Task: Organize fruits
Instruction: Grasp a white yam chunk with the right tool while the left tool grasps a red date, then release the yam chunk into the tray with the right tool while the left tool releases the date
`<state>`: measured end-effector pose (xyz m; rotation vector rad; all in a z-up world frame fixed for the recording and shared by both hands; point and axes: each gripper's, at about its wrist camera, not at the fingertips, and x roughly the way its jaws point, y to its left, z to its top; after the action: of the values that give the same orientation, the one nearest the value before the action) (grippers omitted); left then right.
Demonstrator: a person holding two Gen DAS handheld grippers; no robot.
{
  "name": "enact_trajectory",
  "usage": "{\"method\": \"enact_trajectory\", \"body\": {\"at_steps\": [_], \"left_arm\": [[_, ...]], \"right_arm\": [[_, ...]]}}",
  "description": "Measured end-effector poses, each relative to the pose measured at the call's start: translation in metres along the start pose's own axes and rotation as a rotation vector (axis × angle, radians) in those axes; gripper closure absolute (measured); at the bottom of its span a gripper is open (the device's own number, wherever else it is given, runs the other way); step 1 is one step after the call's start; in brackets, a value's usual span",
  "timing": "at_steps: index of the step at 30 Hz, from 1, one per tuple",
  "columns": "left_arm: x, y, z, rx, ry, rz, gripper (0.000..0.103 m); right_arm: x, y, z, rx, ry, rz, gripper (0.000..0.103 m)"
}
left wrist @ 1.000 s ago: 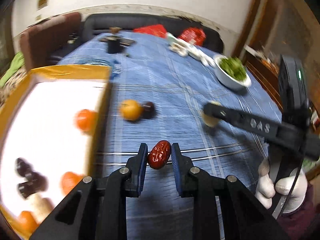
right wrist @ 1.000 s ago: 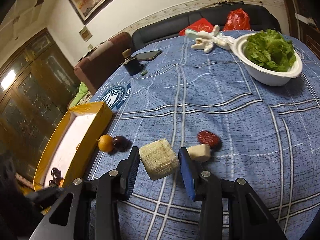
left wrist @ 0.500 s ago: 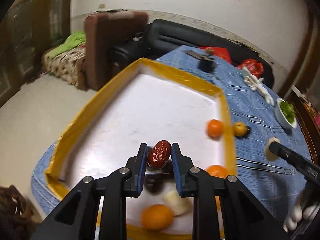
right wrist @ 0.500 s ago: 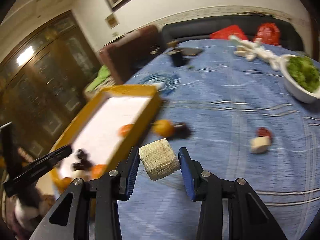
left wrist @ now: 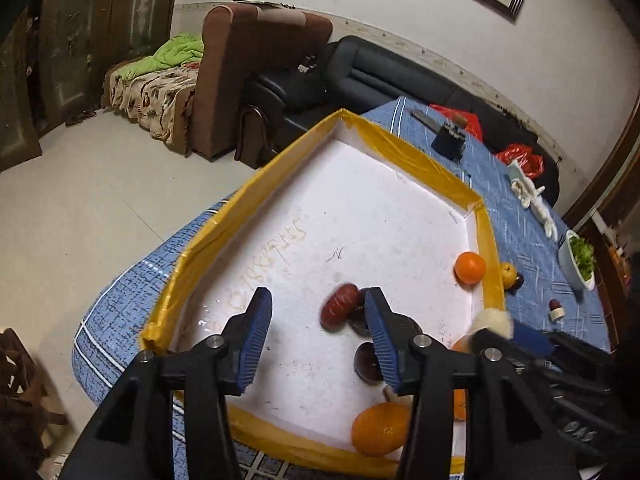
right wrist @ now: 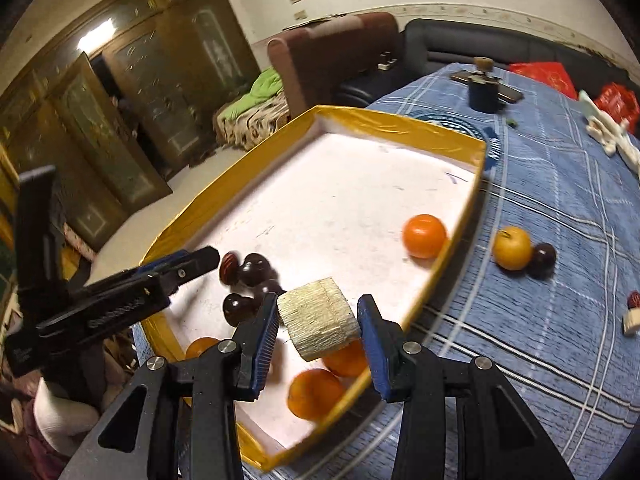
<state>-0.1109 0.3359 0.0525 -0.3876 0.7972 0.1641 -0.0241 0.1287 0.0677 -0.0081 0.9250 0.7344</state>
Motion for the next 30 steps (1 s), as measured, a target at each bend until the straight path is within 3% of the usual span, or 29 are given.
{"method": "enact_trajectory", "body": {"at_steps": [5, 17, 23, 30], "left_arm": [[-0.013, 0.007, 0.002, -0.026, -0.036, -0.027, 0.041], [-0.029, 0.007, 0.005, -0.069, -0.049, -0.064, 0.034], [-0.033, -0.028, 0.001, -0.025, -0.035, -0.094, 0.020], [-0.022, -0.091, -0.013, 0.089, 0.024, -0.172, 0.019]], "right_arm": [[0.016, 0.015, 0.002, -0.041, 0.024, -0.025, 0.057], [0.007, 0.029, 0.003, -0.054, -0.004, 0.001, 0.049], [-0.014, 0.001, -0.005, 0.013, -0.043, -0.005, 0.047], [-0.044, -0.058, -0.015, 0.132, -0.084, -0.054, 0.046]]}}
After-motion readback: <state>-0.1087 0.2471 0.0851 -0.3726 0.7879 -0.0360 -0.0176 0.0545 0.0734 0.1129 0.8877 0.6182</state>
